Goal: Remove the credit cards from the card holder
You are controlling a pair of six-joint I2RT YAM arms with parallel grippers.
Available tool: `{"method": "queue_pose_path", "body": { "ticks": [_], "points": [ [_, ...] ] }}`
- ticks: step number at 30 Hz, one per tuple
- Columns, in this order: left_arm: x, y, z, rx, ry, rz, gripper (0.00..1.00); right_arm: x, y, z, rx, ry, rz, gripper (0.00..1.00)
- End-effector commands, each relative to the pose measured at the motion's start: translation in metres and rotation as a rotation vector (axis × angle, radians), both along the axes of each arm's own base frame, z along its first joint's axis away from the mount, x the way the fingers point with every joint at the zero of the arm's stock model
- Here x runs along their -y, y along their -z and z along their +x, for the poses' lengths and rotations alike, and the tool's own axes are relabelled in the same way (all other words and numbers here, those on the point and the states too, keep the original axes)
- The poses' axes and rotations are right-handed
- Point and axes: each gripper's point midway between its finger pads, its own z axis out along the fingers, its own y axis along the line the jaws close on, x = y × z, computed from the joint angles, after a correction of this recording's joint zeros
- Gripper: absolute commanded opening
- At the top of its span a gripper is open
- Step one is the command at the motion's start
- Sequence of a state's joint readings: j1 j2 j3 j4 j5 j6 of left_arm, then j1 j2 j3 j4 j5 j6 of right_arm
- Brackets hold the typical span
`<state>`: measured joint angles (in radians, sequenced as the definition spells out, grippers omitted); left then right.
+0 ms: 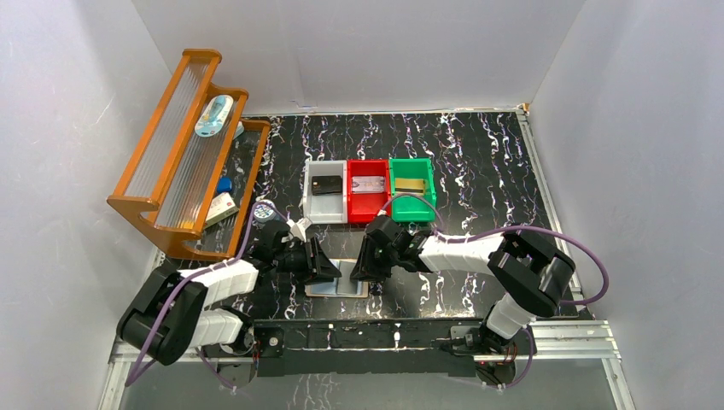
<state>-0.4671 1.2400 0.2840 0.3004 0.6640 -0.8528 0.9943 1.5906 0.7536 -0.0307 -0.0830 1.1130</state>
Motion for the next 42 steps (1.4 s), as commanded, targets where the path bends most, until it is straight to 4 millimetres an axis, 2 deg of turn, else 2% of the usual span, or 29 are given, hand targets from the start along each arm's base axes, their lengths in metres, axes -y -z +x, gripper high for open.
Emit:
{"method": "queue_pose_path", "body": {
  "ticks": [1, 10, 15, 20, 26, 30, 33, 40, 42],
  "points": [
    [0.004, 0.004, -0.001, 0.011, 0.015, -0.004, 0.40, 0.021, 0.027, -0.006, -0.023, 0.018, -0.092, 0.39],
    [0.004, 0.016, -0.002, -0.016, 0.001, 0.008, 0.33, 0.021, 0.027, -0.006, -0.029, 0.015, -0.088, 0.39],
    [0.006, 0.015, -0.001, -0.019, -0.013, -0.020, 0.24, 0.022, 0.028, -0.006, -0.032, 0.014, -0.089, 0.39],
    [0.003, 0.013, 0.002, 0.002, -0.032, 0.005, 0.01, 0.022, 0.030, -0.007, -0.040, 0.012, -0.089, 0.38],
    [0.005, 0.003, 0.004, 0.023, -0.014, -0.002, 0.00, 0.023, 0.031, -0.007, -0.043, 0.011, -0.095, 0.37],
    [0.004, 0.003, 0.003, 0.027, -0.007, 0.004, 0.00, 0.023, 0.029, -0.006, -0.039, 0.007, -0.094, 0.36],
    [0.004, 0.004, 0.002, 0.028, 0.000, 0.003, 0.01, 0.017, 0.018, -0.001, -0.002, -0.014, -0.068, 0.36],
    [0.006, 0.004, 0.003, 0.031, 0.003, -0.005, 0.01, -0.020, -0.038, 0.011, 0.108, -0.120, 0.102, 0.39],
    [0.006, 0.004, 0.004, 0.031, 0.001, -0.005, 0.01, -0.028, -0.048, 0.013, 0.117, -0.125, 0.140, 0.39]
  ]
}}
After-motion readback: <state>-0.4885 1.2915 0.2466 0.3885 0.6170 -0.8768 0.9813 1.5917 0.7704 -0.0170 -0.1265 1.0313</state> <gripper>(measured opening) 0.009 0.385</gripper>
